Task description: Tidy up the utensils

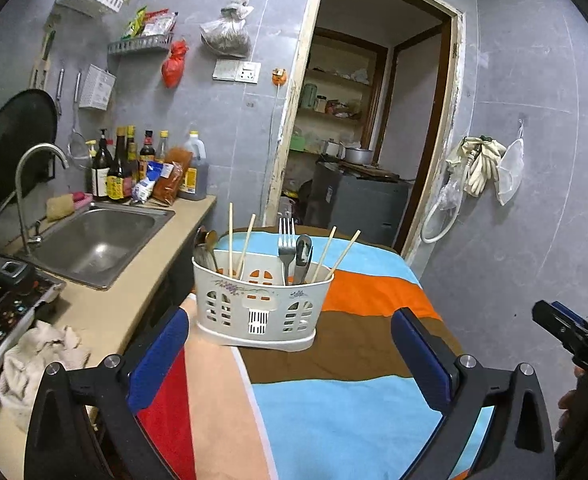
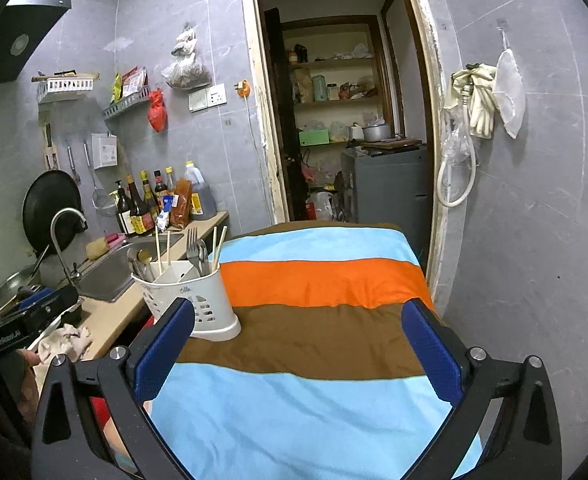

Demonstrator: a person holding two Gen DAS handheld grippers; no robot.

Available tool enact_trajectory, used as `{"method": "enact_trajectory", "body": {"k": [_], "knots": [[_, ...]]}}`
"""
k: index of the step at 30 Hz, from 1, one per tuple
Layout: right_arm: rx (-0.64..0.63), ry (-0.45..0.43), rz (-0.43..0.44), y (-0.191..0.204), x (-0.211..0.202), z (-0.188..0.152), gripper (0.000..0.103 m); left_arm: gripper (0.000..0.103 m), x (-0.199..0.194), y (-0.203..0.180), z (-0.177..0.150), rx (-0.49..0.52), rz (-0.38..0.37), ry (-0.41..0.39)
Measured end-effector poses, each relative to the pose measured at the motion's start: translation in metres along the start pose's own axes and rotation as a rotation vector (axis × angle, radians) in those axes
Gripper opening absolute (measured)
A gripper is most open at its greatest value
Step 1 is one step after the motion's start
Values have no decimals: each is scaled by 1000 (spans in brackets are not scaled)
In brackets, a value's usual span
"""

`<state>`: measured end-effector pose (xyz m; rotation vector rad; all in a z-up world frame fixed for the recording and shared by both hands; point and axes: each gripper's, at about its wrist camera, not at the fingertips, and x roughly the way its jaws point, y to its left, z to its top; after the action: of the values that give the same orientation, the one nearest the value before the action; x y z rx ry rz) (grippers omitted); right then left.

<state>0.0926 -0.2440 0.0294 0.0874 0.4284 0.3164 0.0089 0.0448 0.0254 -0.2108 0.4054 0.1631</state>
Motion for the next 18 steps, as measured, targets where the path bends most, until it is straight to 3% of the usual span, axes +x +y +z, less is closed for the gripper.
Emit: {"method": "enact_trajectory", "body": {"k": [18], "knots": [[29,-9,-35,-13,-35,-13,102,102,-32,-3,-7,38,12,-42]]}}
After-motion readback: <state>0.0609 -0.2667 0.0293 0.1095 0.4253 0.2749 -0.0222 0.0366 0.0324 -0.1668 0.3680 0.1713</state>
